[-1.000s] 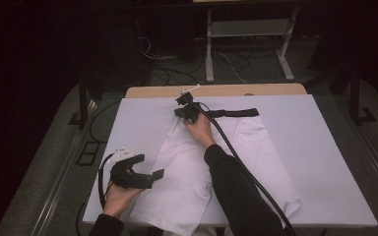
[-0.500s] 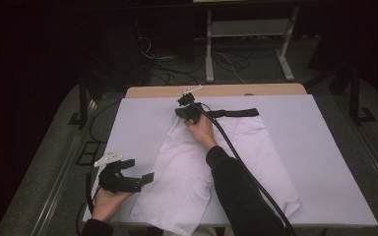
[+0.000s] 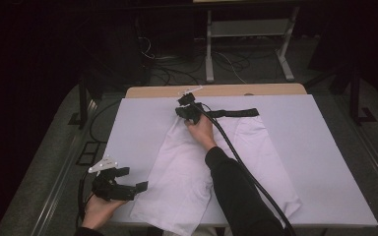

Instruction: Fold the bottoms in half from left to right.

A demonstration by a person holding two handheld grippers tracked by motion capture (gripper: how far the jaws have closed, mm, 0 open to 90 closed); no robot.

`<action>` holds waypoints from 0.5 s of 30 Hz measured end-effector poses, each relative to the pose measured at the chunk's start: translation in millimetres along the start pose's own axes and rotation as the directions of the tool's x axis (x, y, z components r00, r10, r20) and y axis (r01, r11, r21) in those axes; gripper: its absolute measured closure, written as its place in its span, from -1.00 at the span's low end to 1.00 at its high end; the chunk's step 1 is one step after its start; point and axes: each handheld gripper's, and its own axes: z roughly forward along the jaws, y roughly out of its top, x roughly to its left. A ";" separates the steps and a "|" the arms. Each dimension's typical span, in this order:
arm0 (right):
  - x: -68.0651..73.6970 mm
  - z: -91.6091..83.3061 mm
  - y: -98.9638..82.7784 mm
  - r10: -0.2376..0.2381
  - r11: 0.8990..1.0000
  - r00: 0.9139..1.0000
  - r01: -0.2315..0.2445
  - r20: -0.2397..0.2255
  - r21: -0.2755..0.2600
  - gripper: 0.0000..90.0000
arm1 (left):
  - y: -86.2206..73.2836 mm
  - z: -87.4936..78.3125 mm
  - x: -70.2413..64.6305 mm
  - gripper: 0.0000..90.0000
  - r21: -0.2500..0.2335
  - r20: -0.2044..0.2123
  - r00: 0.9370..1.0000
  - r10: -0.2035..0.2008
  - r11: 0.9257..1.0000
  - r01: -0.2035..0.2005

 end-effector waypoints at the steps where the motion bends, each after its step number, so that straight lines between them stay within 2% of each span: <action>1: 0.0 0.0 0.0 0.000 1.000 1.000 0.000 0.000 0.000 0.91 | -1.0 -0.5 0.2 -1.00 0.000 0.002 1.000 -0.005 1.000 0.005; 4: 0.2 -0.7 -0.7 0.004 1.000 1.000 -0.004 0.002 -0.009 0.91 | -5.5 -3.8 0.3 -1.00 0.003 0.012 1.000 -0.016 1.000 0.016; 15: -1.2 -4.6 0.9 -0.001 1.000 1.000 0.001 0.013 -0.020 0.91 | -19.7 -8.6 -4.5 -1.00 0.060 0.044 0.999 -0.013 0.998 0.010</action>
